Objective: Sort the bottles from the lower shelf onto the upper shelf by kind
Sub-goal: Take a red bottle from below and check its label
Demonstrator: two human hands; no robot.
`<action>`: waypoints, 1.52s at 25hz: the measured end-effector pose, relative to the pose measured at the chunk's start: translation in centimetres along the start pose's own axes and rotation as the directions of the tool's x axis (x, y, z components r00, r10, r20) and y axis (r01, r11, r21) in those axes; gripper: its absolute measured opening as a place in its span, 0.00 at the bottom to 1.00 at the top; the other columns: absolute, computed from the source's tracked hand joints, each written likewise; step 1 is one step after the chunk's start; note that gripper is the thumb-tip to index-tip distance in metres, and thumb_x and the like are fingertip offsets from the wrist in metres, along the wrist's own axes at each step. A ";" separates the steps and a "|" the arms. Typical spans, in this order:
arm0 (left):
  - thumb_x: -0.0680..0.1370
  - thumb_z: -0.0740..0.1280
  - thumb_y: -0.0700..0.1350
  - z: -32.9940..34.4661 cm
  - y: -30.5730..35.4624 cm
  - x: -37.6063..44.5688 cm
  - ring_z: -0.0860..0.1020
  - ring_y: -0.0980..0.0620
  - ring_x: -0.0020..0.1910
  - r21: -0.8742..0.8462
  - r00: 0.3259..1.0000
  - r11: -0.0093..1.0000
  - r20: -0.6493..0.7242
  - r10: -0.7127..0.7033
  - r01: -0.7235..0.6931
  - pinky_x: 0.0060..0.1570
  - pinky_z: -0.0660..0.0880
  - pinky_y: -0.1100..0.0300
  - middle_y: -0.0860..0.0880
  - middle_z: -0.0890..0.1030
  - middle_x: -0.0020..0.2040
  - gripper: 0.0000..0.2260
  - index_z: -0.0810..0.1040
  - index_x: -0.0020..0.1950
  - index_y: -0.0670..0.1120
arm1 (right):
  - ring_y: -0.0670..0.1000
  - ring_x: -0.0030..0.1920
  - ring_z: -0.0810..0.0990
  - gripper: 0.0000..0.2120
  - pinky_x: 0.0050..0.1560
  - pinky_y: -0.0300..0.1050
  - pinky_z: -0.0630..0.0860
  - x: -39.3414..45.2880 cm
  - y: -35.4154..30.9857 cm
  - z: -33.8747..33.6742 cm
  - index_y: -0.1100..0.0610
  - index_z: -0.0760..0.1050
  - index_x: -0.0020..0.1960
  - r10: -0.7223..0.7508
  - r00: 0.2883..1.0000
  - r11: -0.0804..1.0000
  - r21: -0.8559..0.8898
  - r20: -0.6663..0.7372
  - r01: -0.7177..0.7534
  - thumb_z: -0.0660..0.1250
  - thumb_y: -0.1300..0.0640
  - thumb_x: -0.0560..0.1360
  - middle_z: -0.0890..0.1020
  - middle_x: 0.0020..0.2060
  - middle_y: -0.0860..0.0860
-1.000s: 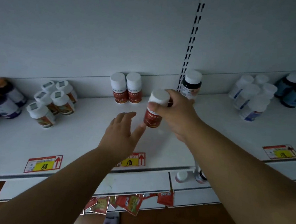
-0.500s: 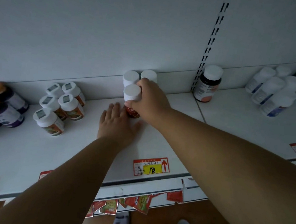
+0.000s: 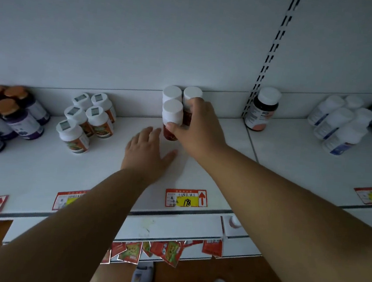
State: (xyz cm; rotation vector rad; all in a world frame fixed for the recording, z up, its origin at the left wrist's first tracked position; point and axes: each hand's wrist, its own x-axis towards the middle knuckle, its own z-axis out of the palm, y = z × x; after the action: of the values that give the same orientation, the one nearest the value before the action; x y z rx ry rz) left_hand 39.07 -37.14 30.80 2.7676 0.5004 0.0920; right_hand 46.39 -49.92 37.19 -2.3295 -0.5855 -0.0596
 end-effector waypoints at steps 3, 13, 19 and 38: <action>0.77 0.63 0.61 -1.9 2.3 -5.7 0.65 0.47 0.72 -0.062 0.991 0.998 -0.133 0.012 -0.020 0.70 0.64 0.48 0.49 0.67 0.74 0.28 0.63 0.74 0.50 | 0.52 0.59 0.75 0.24 0.55 0.41 0.70 -4.2 0.7 -2.6 0.56 0.70 0.65 -0.125 0.992 0.992 -0.019 0.013 0.125 0.73 0.48 0.74 0.74 0.60 0.54; 0.77 0.67 0.51 -1.0 6.9 -12.8 0.75 0.48 0.60 -0.138 0.851 0.840 -0.076 0.519 -0.525 0.59 0.68 0.57 0.48 0.77 0.63 0.19 0.73 0.67 0.49 | 0.40 0.50 0.72 0.11 0.47 0.43 0.77 -18.1 3.8 -8.9 0.55 0.73 0.58 0.041 0.970 0.999 -0.014 -0.241 -0.046 0.68 0.54 0.77 0.73 0.49 0.45; 0.76 0.66 0.48 5.1 8.5 -16.7 0.78 0.47 0.54 -0.226 0.685 0.676 0.046 0.727 -0.702 0.53 0.69 0.57 0.47 0.79 0.58 0.17 0.74 0.65 0.47 | 0.41 0.44 0.72 0.10 0.42 0.28 0.69 -27.5 8.2 -6.2 0.55 0.74 0.54 0.270 0.894 0.960 0.028 -0.357 -0.278 0.69 0.53 0.76 0.73 0.46 0.44; 0.78 0.67 0.51 33.1 5.2 -12.3 0.73 0.52 0.64 -0.227 0.890 0.928 0.287 0.355 -0.296 0.62 0.74 0.50 0.53 0.73 0.68 0.21 0.69 0.70 0.53 | 0.53 0.66 0.74 0.35 0.65 0.44 0.69 -21.6 39.5 18.6 0.56 0.65 0.70 0.721 0.690 0.671 0.306 -0.058 -0.675 0.78 0.54 0.69 0.74 0.66 0.53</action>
State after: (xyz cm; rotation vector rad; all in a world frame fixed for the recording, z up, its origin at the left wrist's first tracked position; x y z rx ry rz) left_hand 33.23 -56.19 1.19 2.5895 -0.0618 -0.2285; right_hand 41.62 -71.18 -6.36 -2.1025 0.4119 0.1671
